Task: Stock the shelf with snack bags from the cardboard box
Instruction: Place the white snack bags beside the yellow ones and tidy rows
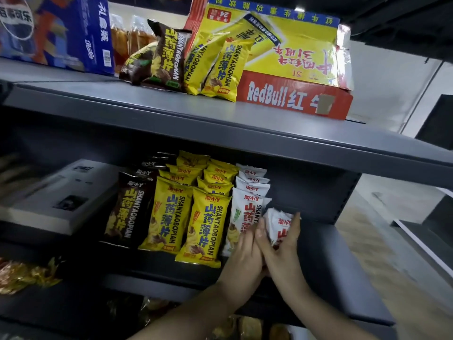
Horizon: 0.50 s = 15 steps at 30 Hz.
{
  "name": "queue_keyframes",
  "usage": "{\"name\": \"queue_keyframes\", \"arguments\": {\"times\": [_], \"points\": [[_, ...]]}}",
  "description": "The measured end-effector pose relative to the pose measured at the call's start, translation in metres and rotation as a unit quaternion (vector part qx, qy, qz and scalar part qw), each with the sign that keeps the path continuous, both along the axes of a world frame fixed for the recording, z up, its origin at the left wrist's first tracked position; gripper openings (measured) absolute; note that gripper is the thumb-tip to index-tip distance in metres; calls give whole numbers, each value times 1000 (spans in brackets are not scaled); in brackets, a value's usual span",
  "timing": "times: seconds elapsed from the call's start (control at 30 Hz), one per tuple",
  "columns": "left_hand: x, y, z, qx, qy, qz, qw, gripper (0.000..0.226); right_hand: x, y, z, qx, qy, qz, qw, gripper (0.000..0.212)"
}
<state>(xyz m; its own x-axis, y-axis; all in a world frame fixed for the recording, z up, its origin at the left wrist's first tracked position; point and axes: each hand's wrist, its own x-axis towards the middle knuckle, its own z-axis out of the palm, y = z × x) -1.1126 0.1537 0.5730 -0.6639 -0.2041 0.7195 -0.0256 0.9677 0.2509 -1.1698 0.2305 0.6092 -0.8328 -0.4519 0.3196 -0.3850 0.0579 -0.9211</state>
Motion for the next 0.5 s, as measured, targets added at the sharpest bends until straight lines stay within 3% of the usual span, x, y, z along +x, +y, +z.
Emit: {"name": "queue_keyframes", "arguments": {"times": [0.1,0.23,0.37,0.5], "points": [[-6,6,4,20,-40,-41,998,113,-20,12,11,-19,-31,-45,998,84],[-13,-2,12,-9,-67,-21,997,99,-67,17,38,-21,-9,-132,991,52],[-17,-18,8,-48,-87,57,993,103,-111,5,52,65,43,-170,982,51],[-19,-28,4,-111,-135,106,979,113,-130,-21,51,153,76,-193,966,71]]}}
